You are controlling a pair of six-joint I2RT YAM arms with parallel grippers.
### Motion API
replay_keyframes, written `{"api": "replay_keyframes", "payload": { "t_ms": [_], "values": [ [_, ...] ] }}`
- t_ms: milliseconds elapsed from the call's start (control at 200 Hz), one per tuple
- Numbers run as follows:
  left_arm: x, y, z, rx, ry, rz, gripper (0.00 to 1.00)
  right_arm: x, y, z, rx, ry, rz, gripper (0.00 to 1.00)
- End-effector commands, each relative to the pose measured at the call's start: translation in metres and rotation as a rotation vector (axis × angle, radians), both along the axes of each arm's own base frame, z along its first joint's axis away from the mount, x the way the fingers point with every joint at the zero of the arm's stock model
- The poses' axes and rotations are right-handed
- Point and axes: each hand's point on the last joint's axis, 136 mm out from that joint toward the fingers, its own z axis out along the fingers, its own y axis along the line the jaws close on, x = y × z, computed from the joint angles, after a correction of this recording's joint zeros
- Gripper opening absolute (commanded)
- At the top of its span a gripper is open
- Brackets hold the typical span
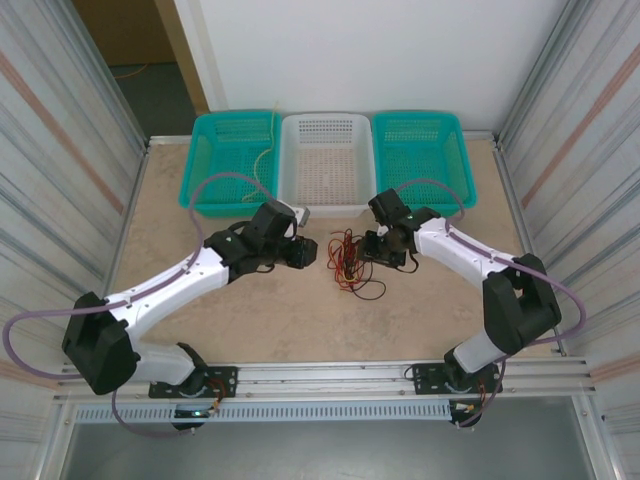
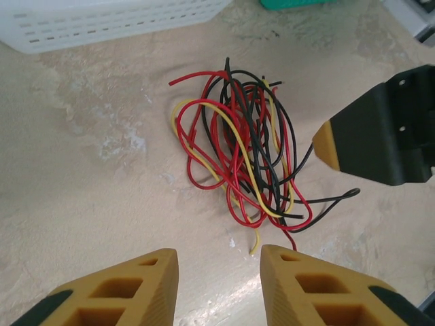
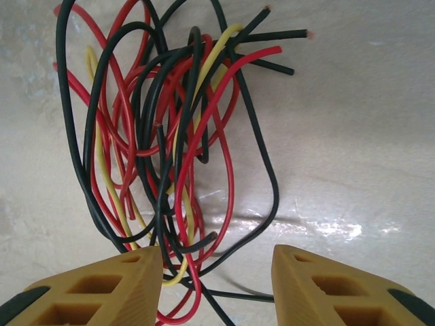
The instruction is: Untangle the cables
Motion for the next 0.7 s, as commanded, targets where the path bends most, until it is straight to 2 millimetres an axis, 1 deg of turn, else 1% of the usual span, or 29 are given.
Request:
{"api": "replay_keyframes", "payload": {
  "t_ms": [0, 160, 256, 296, 371, 426, 446, 551, 606, 691],
  "values": [
    [0.008, 0.000, 0.022, -0.054, -0.034, 0.035, 0.37, 0.000, 0.007, -0.007, 0.032, 0.021, 0.003, 0.39],
    [0.008, 0.000, 0.022, -0.068, -0.032, 0.045, 0.37, 0.006, 0.014, -0.015, 0.044, 0.035, -0.005, 0.28],
    [0.008, 0.001, 0.019, -0.065, -0.027, 0.050, 0.37, 0.005, 0.015, -0.018, 0.046, 0.046, -0.003, 0.20],
    [0.009, 0.001, 0.019, -0.067, -0.029, 0.052, 0.37, 0.005, 0.016, -0.017, 0.046, 0.040, 0.000, 0.14],
    [0.009, 0.000, 0.020, -0.073, -0.030, 0.049, 0.37, 0.004, 0.016, -0.007, 0.042, 0.017, 0.006, 0.00],
    [0.009, -0.003, 0.021, -0.086, -0.032, 0.040, 0.37, 0.003, 0.018, 0.009, 0.042, -0.017, 0.020, 0.00],
    [0.010, -0.005, 0.023, -0.095, -0.034, 0.036, 0.37, 0.003, 0.020, 0.017, 0.043, -0.037, 0.031, 0.00],
    [0.010, -0.017, 0.028, -0.149, -0.035, 0.002, 0.38, -0.003, 0.036, 0.072, 0.050, -0.185, 0.132, 0.00],
    [0.011, -0.027, 0.031, -0.191, -0.032, -0.017, 0.42, -0.009, 0.045, 0.101, 0.062, -0.265, 0.184, 0.00],
    [0.012, -0.044, 0.034, -0.243, -0.020, -0.062, 0.49, -0.017, 0.052, 0.134, 0.088, -0.344, 0.227, 0.00]
  ]
}}
